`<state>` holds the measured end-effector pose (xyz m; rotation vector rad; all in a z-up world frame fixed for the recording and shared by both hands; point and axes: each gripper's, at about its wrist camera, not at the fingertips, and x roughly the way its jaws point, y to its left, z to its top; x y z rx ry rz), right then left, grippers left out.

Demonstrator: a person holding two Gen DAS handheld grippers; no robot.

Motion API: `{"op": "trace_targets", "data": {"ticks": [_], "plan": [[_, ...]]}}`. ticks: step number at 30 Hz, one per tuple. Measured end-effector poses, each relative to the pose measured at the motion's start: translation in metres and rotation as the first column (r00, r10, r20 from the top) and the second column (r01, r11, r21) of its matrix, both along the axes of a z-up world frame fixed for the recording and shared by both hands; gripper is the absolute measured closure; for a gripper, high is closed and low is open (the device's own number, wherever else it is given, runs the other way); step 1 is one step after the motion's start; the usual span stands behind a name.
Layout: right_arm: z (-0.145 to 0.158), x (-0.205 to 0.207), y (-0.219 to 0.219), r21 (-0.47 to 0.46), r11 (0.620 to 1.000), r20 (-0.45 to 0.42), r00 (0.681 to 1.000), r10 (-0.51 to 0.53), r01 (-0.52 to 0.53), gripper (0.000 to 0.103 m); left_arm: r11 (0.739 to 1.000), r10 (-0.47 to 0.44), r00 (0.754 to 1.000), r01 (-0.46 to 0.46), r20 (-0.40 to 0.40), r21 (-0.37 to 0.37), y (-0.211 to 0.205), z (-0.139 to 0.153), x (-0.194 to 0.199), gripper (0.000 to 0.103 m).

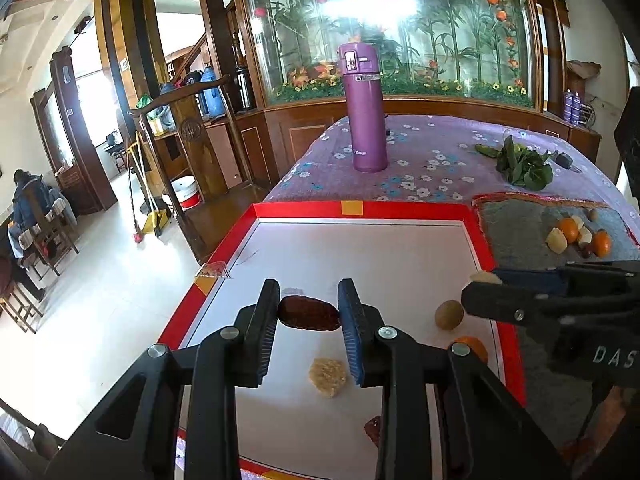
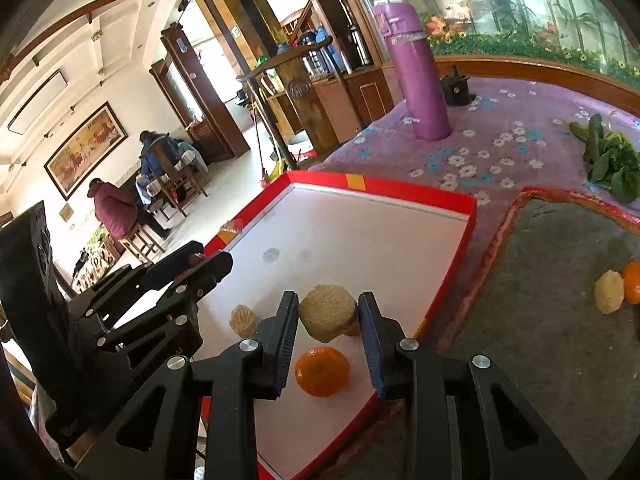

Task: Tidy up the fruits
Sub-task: 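Carry the date and slice over the white tray and open both grippers, then move both open grippers back over the fruit on the mat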

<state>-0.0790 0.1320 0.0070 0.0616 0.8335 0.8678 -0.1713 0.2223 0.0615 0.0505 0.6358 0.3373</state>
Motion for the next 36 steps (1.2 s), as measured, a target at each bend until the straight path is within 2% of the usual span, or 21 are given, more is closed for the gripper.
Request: {"op": "trace_targets", "data": {"ticks": [12,26,28,30,34,36], "plan": [[-0.015,0.004,0.008,-0.024,1.000,-0.041,0.999,0.019,-0.020,0.072,1.000,0.010,1.000,-0.010,-0.027,0.010,0.002,-0.009,0.002,0.075],[-0.010,0.006,0.006,-0.017,1.000,-0.046,0.999,0.014,-0.015,0.069,0.999,0.039,0.998,-0.038,-0.047,0.019,0.005,-0.012,0.004,0.075],[-0.008,0.007,0.001,-0.013,1.000,-0.043,0.999,0.005,-0.005,0.069,0.999,0.051,0.997,-0.050,-0.058,0.019,0.005,-0.012,0.006,0.067],[-0.002,0.008,-0.011,-0.006,1.000,-0.025,1.000,-0.015,0.015,0.069,0.999,0.049,0.997,-0.048,-0.053,0.011,0.004,-0.010,0.005,0.044],[0.013,0.021,-0.061,0.043,0.992,-0.005,0.993,-0.116,0.116,0.069,0.999,0.016,1.000,-0.015,-0.019,0.043,-0.012,0.000,0.003,0.038],[0.020,0.031,-0.100,0.069,0.977,-0.003,0.979,-0.202,0.202,0.069,0.999,-0.029,1.000,0.030,-0.008,0.042,-0.025,0.005,0.004,0.030]]}}
